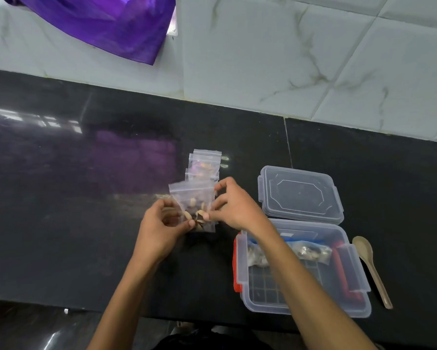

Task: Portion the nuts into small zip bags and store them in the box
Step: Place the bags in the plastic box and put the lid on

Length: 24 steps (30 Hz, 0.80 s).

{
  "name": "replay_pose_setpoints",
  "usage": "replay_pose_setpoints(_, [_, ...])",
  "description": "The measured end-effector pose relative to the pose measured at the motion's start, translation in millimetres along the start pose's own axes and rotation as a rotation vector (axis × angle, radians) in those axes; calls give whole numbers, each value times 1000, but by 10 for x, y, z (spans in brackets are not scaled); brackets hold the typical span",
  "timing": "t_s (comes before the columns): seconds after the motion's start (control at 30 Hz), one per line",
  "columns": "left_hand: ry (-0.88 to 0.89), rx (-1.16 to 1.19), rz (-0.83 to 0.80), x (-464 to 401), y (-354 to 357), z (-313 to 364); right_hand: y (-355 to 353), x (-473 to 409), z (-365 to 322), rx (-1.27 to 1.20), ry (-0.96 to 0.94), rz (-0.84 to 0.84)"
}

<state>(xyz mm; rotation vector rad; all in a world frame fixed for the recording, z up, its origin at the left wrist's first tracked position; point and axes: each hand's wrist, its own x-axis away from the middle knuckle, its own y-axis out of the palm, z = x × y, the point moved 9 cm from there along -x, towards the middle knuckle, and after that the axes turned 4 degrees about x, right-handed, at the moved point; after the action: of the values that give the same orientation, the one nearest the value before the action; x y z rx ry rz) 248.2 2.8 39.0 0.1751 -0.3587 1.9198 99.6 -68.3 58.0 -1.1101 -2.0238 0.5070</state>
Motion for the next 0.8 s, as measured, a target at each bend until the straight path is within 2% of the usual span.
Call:
replay_pose_setpoints(0.1, [71, 47, -49, 232, 12, 388, -218, 296, -78, -201, -63, 0])
replay_pose_setpoints(0.23, [103, 113, -213, 662, 221, 806, -560, 828, 21, -334, -123, 35])
replay_pose_setpoints(0.37, [81, 23, -364, 976, 646, 812, -678, 1251, 491, -419, -26, 47])
replay_pose_setpoints(0.43, [133, -190, -355, 1063, 826, 719, -627, 1358, 800, -427, 58, 59])
replay_pose_setpoints(0.57, [379, -866, -275, 1193, 1176, 626, -409, 1410, 1230, -346, 191, 16])
replay_pose_setpoints(0.63, [405, -1102, -260, 1231, 1308, 518, -306, 1359, 1336, -267, 250, -7])
replay_pose_setpoints(0.8, [343, -1368, -285, 1207, 1435, 432, -99, 1164, 1409, -92, 351, -53])
